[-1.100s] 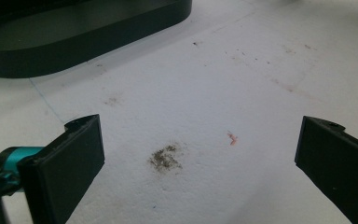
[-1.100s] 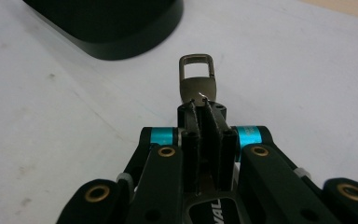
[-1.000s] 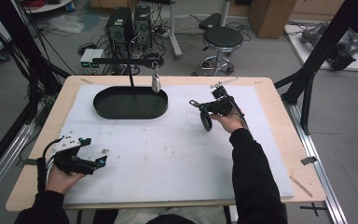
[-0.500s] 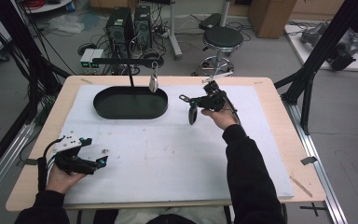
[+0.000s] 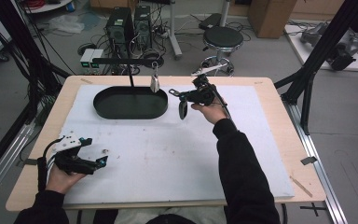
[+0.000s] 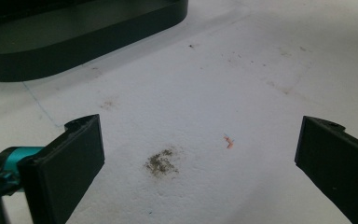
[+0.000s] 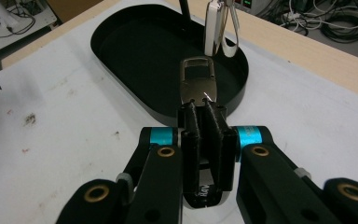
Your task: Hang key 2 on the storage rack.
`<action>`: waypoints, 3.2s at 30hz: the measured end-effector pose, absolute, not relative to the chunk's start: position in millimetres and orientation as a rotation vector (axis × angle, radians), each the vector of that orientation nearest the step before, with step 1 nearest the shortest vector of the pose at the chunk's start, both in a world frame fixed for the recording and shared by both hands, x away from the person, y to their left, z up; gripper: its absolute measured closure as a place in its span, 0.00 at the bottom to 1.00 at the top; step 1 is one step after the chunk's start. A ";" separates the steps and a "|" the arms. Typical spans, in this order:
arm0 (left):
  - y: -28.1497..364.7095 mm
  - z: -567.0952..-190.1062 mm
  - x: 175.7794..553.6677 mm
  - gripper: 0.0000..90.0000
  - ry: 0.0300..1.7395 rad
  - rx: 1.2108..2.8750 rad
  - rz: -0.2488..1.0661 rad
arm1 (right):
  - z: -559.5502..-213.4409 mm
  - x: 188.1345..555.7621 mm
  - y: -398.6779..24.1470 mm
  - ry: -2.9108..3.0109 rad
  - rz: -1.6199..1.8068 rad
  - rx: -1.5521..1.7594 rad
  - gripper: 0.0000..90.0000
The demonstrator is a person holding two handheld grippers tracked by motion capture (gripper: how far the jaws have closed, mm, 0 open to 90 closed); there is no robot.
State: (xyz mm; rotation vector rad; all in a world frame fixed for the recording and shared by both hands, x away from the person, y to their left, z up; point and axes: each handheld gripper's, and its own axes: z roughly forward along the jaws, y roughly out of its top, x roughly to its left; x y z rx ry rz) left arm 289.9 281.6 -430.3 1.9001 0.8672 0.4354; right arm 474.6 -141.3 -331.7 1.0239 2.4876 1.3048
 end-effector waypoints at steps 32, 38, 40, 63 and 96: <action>283.2 -430.0 288.1 0.02 0.871 1.900 0.434 | -298.8 495.3 -61.8 2.578 1.310 0.853 0.94; 283.3 -429.9 287.7 0.02 0.874 1.893 0.433 | -295.5 497.9 -49.8 2.584 1.307 0.827 0.94; 283.4 -429.8 287.7 0.02 0.868 1.898 0.433 | -296.1 499.0 -46.9 2.594 1.288 0.824 0.94; 284.5 -430.6 288.0 0.02 0.865 1.900 0.421 | -265.1 523.9 -3.2 2.485 1.212 0.807 0.93; 283.3 -432.0 289.5 0.02 0.863 1.905 0.416 | -294.9 525.5 28.6 2.346 0.917 0.878 0.92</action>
